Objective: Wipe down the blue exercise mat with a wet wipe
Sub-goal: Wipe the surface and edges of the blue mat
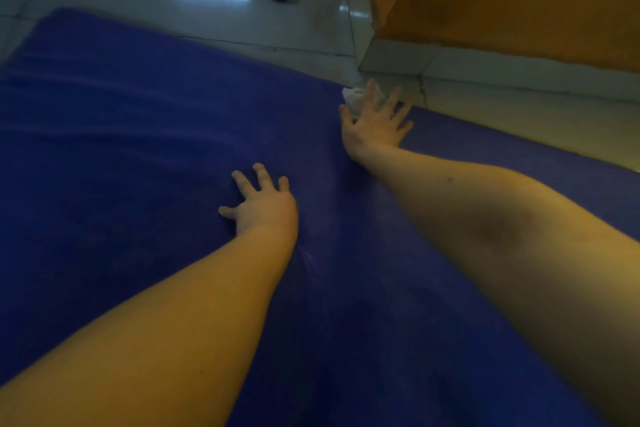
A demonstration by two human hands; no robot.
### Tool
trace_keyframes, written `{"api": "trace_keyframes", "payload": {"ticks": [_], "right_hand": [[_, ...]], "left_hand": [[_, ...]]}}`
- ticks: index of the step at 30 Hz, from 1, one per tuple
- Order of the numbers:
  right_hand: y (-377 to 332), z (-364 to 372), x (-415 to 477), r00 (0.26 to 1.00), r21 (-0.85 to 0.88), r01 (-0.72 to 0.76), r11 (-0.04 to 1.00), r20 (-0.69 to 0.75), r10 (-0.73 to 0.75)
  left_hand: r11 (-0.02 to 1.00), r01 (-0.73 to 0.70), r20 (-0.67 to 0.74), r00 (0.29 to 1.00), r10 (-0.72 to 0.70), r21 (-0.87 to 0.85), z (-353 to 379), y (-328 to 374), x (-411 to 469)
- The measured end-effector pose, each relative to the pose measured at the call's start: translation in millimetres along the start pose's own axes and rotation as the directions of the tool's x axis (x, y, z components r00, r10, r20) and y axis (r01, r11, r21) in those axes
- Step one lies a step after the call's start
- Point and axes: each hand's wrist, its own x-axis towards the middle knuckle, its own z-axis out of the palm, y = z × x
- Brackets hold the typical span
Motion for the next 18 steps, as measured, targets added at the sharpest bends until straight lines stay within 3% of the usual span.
{"api": "trace_keyframes", "payload": {"ticks": [3,8,11,14,16,18], "right_hand": [[-15.7,3.6,7.4,0.988,-0.045,0.035,0.998,0.155,-0.028],[-56.0,21.1,-11.1,0.940,-0.045,0.299,0.953,0.186,-0.286],[-46.3,18.1,-7.0,0.922,-0.033,0.345,0.938,0.199,-0.332],[-1.2,6.6,10.8,0.974,-0.017,0.196,0.980,0.118,-0.193],[43.8,-2.9,26.8,0.998,-0.031,-0.010,0.999,0.068,0.012],[79.9,-12.7,39.5,0.967,-0.010,-0.252,0.968,0.041,0.253]], "left_hand": [[1.000,0.004,0.002,1.000,-0.004,0.000,0.0,-0.9,0.7],[1.000,0.003,0.010,1.000,-0.003,-0.010,-2.1,0.2,-1.9],[1.000,-0.002,0.023,1.000,0.002,-0.007,-4.4,-1.3,-4.0],[1.000,-0.013,0.031,0.999,0.013,0.002,-3.9,-4.1,-3.3],[1.000,-0.016,0.016,1.000,0.015,0.008,-2.0,-4.4,-1.2],[1.000,-0.015,0.005,1.000,0.015,0.006,-0.7,-3.9,-0.5]]}}
